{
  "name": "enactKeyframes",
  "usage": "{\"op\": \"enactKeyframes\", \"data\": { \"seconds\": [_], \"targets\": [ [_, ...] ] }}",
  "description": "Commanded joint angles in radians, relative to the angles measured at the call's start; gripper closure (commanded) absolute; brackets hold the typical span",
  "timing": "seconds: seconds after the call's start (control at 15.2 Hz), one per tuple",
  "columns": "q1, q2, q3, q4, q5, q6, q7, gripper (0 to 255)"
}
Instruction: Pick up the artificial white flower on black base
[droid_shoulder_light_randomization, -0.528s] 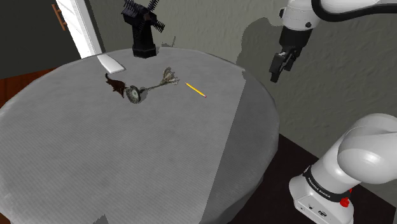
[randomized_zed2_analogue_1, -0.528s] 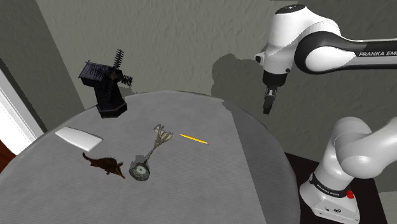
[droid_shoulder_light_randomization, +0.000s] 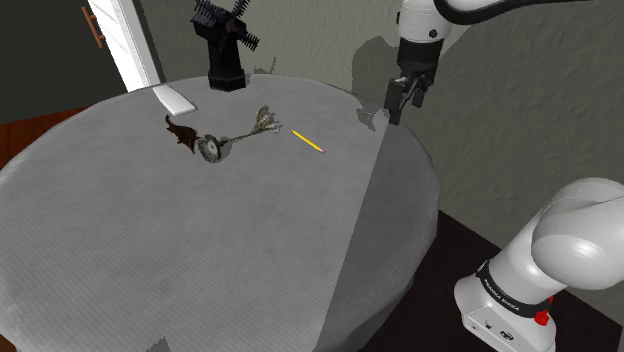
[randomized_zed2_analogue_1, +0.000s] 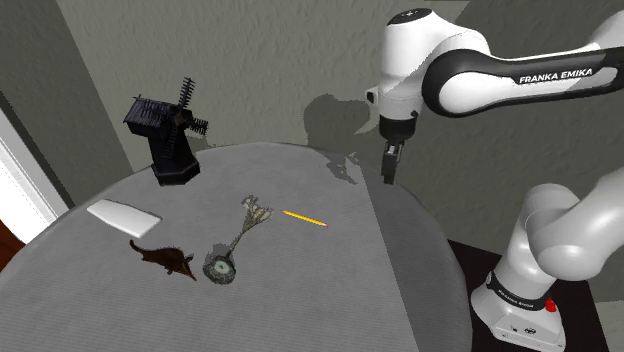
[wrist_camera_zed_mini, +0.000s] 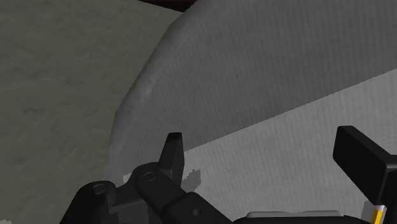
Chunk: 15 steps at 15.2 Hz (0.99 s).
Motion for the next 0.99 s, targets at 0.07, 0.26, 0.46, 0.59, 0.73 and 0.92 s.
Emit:
{"op": "enactKeyframes", "data": {
  "seconds": [0.07,0.26,0.46,0.59,0.73,0.92],
  "targets": [
    [0.007,0.120,0.036,0.090,0.009,0.014,0.038,0],
    [0.013,0.238,0.071,0.193,0.010,0.013,0.076,0],
    [0.022,0.359,0.103,0.307,0.002,0.003,0.115,0],
    [0.030,0.441,0.122,0.390,-0.008,-0.010,0.141,0],
    [0.041,0.525,0.140,0.479,-0.022,-0.027,0.167,0],
    [0.064,0.656,0.162,0.626,-0.048,-0.064,0.205,0]
  ]
}}
